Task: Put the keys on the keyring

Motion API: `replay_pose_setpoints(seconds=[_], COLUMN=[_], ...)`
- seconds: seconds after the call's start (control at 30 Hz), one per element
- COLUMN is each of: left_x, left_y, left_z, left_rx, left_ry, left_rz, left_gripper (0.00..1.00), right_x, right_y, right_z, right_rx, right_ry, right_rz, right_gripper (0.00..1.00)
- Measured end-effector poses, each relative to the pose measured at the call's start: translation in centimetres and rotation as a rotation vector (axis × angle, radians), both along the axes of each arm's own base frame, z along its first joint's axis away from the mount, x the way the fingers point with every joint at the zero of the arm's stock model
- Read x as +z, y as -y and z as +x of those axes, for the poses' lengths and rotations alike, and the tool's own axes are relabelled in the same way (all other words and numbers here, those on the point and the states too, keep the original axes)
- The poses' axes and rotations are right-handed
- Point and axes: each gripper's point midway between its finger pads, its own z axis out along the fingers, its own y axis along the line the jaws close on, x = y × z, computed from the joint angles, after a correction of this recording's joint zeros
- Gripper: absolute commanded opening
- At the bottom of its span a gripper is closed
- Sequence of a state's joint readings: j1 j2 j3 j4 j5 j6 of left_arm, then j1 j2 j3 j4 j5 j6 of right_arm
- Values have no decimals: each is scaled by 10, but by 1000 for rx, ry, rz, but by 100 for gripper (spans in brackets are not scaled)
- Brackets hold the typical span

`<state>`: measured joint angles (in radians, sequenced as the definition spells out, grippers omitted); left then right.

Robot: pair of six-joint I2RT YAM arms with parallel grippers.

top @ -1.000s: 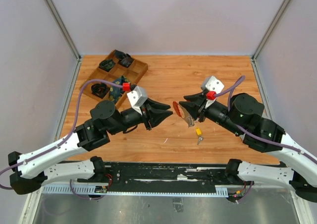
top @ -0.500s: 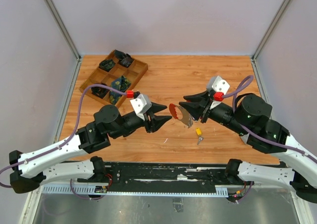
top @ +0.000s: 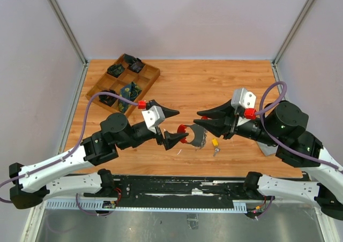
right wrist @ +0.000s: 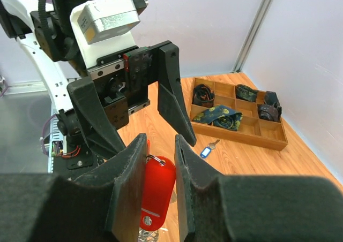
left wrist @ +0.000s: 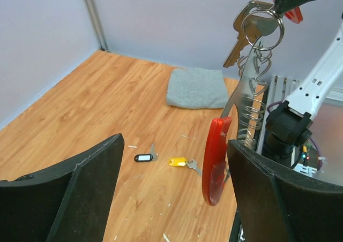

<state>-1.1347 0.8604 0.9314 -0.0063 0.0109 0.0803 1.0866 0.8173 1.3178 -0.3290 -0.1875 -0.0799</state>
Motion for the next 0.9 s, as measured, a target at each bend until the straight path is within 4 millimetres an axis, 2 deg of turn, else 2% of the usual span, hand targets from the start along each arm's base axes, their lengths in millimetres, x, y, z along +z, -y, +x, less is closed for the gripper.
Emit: replay_pose_setpoints(seconds=[0.07,0.2,0.4,0.53,0.6,0.7,0.8,0.9], left_x=[0,4,12,9,6,6,8,10], left_y=[3,10,20,28,31,35,35,35], left_z=[-3,-15,-33,-40,-42,-44,-46,-49], left_rx=[-22,-98,-213,-267,-285,-306,-316,-335], left_ry=[4,7,8,-6,-12,-22,-23,-23], left_rz=[4,-3,-34,-32,-28,-27,-31,-34], left_gripper=[78,61,44,30,21,2,1,1], right_x=[0,-2,-2,-1,-1,0,2,4], right_y=[-1,-2,-2,-1,0,1,3,7], right_z=[-2,-5,-5,-6,-6,-7,-9,-11], right_rx=[14,29,32,33,34,35,37,36], right_ry=[1,-2,-2,-1,-1,1,5,9], right_rz=[-1,-9,-9,-6,-5,-1,5,10], right_gripper=[1,0,1,0,1,1,4,16])
